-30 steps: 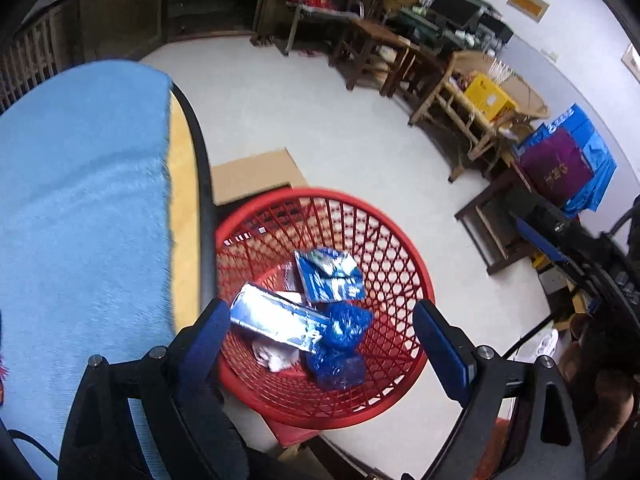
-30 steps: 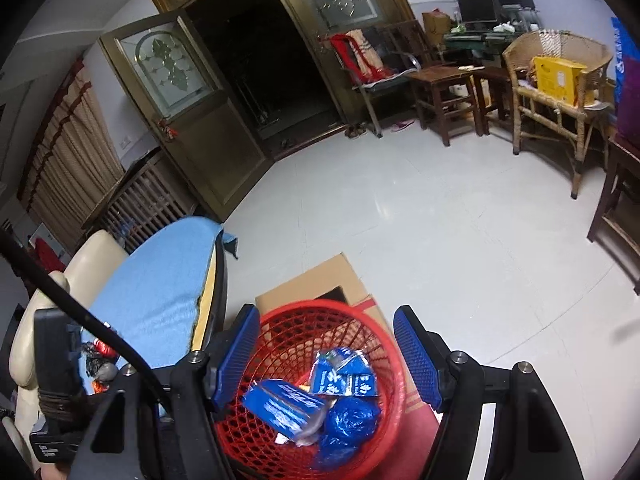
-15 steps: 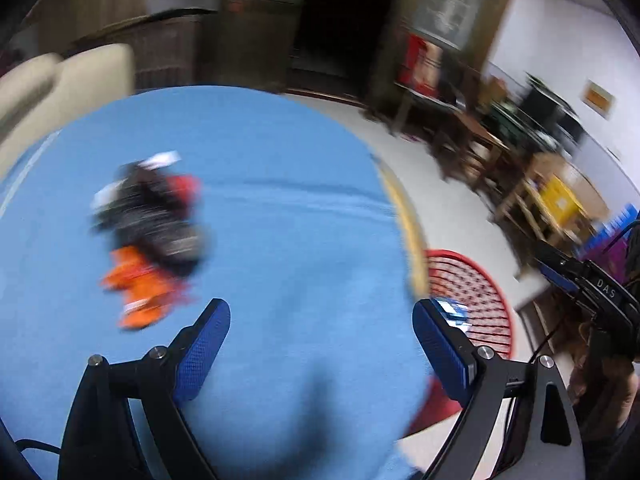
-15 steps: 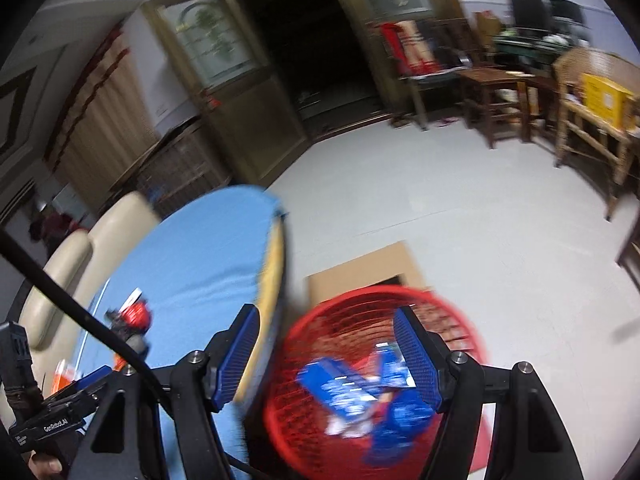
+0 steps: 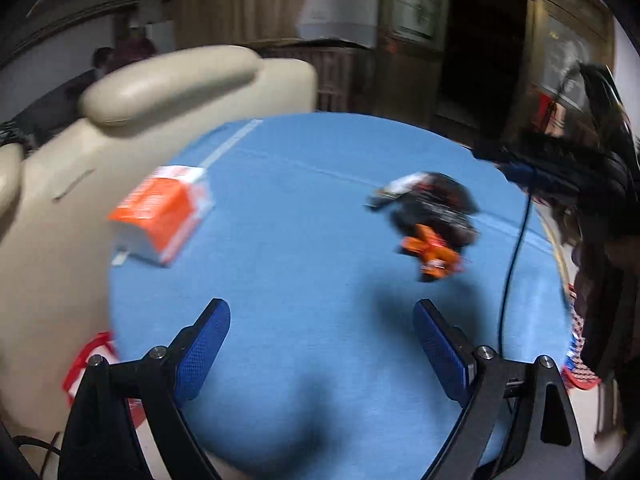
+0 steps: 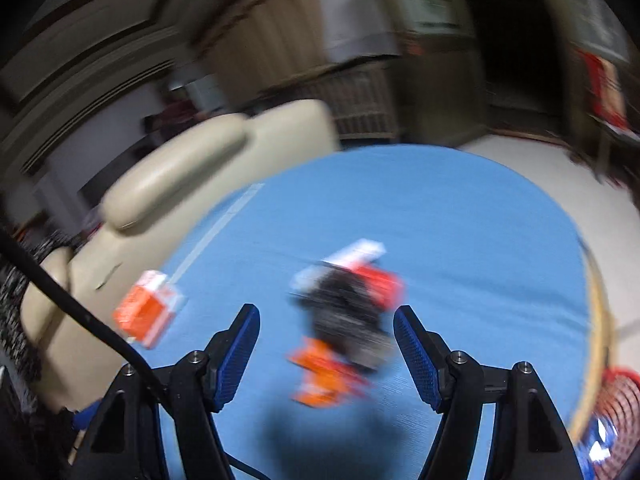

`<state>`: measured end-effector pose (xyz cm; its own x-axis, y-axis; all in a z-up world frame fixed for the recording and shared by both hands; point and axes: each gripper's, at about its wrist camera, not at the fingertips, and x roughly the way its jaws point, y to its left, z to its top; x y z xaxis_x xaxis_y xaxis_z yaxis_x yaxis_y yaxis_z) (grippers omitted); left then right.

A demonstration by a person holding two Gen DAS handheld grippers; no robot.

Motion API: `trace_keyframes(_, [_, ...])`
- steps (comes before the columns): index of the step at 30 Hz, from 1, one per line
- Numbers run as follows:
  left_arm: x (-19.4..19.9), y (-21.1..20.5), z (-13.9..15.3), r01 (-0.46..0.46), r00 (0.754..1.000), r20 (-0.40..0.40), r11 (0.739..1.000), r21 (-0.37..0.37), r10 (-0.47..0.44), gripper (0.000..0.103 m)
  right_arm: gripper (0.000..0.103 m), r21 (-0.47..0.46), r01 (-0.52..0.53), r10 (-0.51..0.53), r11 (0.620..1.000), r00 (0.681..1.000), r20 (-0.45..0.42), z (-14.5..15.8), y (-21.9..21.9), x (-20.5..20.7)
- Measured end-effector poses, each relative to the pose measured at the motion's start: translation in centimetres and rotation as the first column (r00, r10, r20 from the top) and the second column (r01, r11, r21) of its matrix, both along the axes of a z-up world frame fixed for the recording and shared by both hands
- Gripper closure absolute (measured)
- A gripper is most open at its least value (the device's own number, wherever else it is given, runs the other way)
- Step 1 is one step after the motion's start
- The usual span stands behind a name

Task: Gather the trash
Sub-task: 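Move both tools back over the table toward the black plastic bag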

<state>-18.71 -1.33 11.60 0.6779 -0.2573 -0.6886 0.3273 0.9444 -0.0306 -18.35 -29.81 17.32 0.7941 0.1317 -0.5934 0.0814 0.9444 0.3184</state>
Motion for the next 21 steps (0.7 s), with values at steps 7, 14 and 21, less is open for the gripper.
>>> trace_keyframes(7, [0.2, 4.6, 1.4, -0.101, 0.994, 0.032, 0.995, -0.022, 0.102, 0.01, 0.03, -0.006, -0.159, 0.159, 0.987, 0.987, 0.035, 1.1, 8.5, 3.3])
trace_keyframes(14, [-0.6, 3.9, 2.1, -0.124, 0.991, 0.036, 0.99, -0.066, 0.127, 0.01, 0.03, 0.019, -0.167, 0.166, 0.986, 0.985, 0.046, 1.4, 7.6, 1.0])
trace_keyframes(21, [-1.6, -1.3, 1.6, -0.043, 0.999, 0.017, 0.996, -0.073, 0.044, 0.01, 0.03, 0.026, -0.027, 0.026, 0.999, 0.999, 0.045, 0.7, -0.6, -5.4])
